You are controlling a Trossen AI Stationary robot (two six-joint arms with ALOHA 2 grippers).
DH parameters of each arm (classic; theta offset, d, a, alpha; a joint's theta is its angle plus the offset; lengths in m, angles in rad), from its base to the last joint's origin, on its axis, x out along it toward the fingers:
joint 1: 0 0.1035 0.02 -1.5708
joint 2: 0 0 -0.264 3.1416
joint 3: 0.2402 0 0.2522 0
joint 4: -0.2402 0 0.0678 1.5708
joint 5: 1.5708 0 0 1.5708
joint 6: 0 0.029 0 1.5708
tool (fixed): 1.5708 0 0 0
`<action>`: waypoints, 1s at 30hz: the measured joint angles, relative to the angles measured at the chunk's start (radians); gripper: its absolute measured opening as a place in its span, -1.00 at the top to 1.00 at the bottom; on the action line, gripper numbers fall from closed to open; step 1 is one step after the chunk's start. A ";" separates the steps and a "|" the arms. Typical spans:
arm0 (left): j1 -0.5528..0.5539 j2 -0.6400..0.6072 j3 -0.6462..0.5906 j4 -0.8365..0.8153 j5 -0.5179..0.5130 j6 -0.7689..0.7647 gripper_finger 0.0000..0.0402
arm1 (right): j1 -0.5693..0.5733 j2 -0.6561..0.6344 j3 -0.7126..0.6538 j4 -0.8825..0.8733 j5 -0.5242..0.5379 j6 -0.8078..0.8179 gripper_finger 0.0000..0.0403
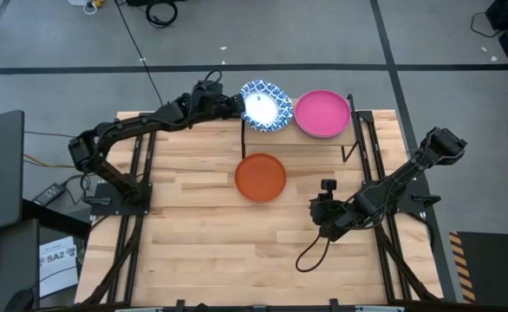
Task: Place and stack plates onto a shelf
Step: Stack the white plate on top of the white plate on the shelf
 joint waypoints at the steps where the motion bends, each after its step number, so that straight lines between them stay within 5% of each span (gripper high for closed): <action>1: 0.000 0.000 0.000 0.000 -0.004 0.000 0.74 | 0.000 0.000 0.000 0.000 0.000 0.000 0.46; 15: 0.000 0.000 0.000 0.001 0.036 0.023 0.26 | 0.000 0.000 0.000 0.005 0.000 0.000 0.46; 30: 0.023 0.000 0.000 -0.008 0.083 0.208 0.21 | 0.000 0.000 0.000 0.007 0.000 0.000 0.46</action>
